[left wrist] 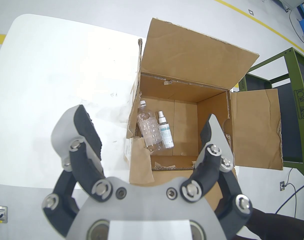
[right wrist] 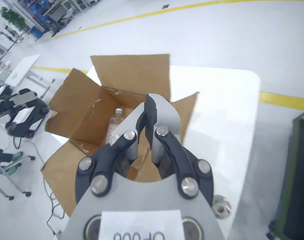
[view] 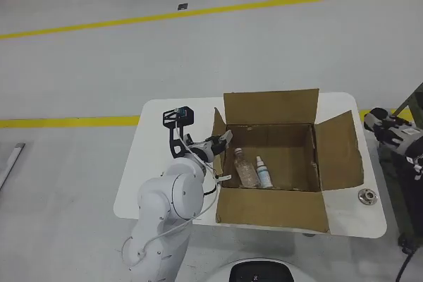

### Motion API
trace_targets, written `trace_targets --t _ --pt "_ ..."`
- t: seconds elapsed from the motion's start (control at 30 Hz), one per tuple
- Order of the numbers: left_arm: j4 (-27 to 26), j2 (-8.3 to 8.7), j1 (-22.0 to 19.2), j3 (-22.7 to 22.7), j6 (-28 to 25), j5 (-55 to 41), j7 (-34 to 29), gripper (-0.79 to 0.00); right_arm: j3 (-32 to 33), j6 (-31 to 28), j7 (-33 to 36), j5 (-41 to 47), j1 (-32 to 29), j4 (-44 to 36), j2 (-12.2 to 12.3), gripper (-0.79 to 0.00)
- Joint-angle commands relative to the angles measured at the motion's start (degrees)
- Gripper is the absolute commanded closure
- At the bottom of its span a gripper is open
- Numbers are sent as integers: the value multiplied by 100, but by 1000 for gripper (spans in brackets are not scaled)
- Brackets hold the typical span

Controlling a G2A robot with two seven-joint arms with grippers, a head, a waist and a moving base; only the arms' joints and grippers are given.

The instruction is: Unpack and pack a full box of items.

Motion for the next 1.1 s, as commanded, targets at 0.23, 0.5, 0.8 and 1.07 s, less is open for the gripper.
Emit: trace_targets --t 0.23,0.5,0.8,1.07 --pt "0 0 0 0 0 0 0 -785 1077 -610 1089 -1019 -704 53 160 -111" --pt "0 0 0 0 0 0 0 -785 519 -850 1819 -1972 -911 545 263 -342" --pt "0 0 0 0 0 0 0 -785 -573 -869 1946 -2592 -606 1466 306 -360" --pt "0 0 0 0 0 0 0 -785 -1362 -690 1906 -2922 -339 1888 293 -326"
